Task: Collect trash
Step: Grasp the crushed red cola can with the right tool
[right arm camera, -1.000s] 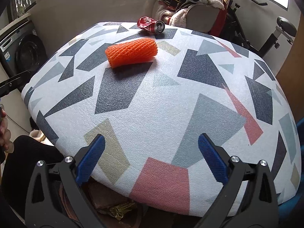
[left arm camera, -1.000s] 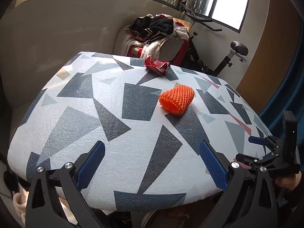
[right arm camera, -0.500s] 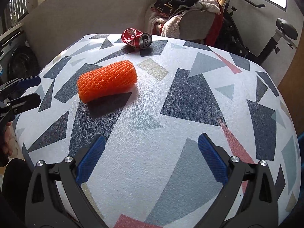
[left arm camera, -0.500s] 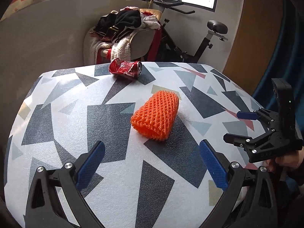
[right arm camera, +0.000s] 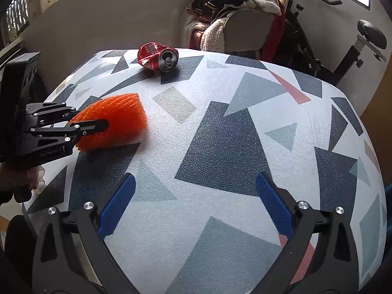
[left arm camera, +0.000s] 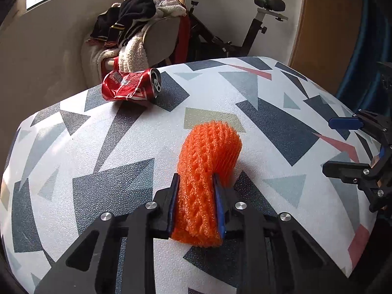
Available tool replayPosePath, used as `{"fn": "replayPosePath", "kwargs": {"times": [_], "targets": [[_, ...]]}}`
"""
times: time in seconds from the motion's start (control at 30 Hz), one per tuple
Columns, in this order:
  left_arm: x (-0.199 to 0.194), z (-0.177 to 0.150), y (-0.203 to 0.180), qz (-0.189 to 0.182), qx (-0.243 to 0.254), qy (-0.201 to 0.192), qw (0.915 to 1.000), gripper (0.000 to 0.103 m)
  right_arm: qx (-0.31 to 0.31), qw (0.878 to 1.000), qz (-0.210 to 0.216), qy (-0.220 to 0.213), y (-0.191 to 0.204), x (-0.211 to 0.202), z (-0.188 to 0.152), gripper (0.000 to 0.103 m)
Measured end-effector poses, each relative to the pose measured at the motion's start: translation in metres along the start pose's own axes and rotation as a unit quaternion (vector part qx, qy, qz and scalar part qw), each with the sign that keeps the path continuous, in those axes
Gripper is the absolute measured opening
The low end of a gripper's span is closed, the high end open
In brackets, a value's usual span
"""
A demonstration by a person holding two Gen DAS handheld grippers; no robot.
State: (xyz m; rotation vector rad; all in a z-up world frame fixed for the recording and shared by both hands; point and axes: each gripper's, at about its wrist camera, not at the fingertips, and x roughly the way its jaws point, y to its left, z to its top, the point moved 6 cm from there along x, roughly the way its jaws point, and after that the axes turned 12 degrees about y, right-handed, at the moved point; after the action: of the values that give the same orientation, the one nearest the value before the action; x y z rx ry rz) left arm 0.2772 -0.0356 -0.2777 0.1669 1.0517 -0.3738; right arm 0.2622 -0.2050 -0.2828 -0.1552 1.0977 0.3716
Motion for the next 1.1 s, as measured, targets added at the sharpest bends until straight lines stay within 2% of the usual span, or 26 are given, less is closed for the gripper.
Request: {"fn": "replayPosePath", "kwargs": {"times": [0.2,0.27,0.37,0.53,0.7,0.87,0.93,0.97,1.0,1.07,1.1], "targets": [[-0.039,-0.007,0.04,-0.011,-0.077,-0.051,0.9957,0.02,0.006,0.999,0.039,-0.031,0.02,0.02,0.071,0.094],[-0.051,-0.011,0.058,-0.008,-0.104,-0.065,0.9925,0.019,0.025,0.998,0.051,-0.039,0.029,0.033,0.101,0.086],[-0.068,-0.02,0.087,0.009,-0.141,-0.082,0.9866,0.019,0.069,0.994,0.064,-0.05,0.039,0.057,0.141,0.08],[-0.09,-0.04,0.126,0.029,-0.189,-0.101,0.9763,0.019,0.118,0.99,0.059,-0.049,0.053,0.096,0.19,0.079],[-0.103,-0.061,0.147,0.043,-0.209,-0.102,0.9716,0.019,0.198,0.976,0.08,-0.047,0.047,0.123,0.219,0.079],[-0.109,-0.072,0.155,0.042,-0.222,-0.103,0.9687,0.019,0.207,0.976,0.062,-0.008,0.057,0.146,0.23,0.072],[-0.107,-0.073,0.155,0.038,-0.224,-0.103,0.9685,0.019,0.209,0.975,0.074,0.0,0.061,0.151,0.229,0.059],[-0.107,-0.073,0.154,0.035,-0.224,-0.103,0.9684,0.019,0.212,0.974,0.075,-0.005,0.061,0.149,0.227,0.056],[-0.107,-0.073,0.153,0.033,-0.224,-0.103,0.9686,0.019,0.213,0.974,0.078,-0.014,0.059,0.144,0.225,0.047],[-0.108,-0.071,0.148,0.03,-0.221,-0.105,0.9691,0.019,0.2,0.977,0.069,-0.018,0.058,0.134,0.219,0.04],[-0.109,-0.071,0.146,0.029,-0.22,-0.106,0.9693,0.019,0.189,0.979,0.066,-0.029,0.057,0.126,0.216,0.027]]}}
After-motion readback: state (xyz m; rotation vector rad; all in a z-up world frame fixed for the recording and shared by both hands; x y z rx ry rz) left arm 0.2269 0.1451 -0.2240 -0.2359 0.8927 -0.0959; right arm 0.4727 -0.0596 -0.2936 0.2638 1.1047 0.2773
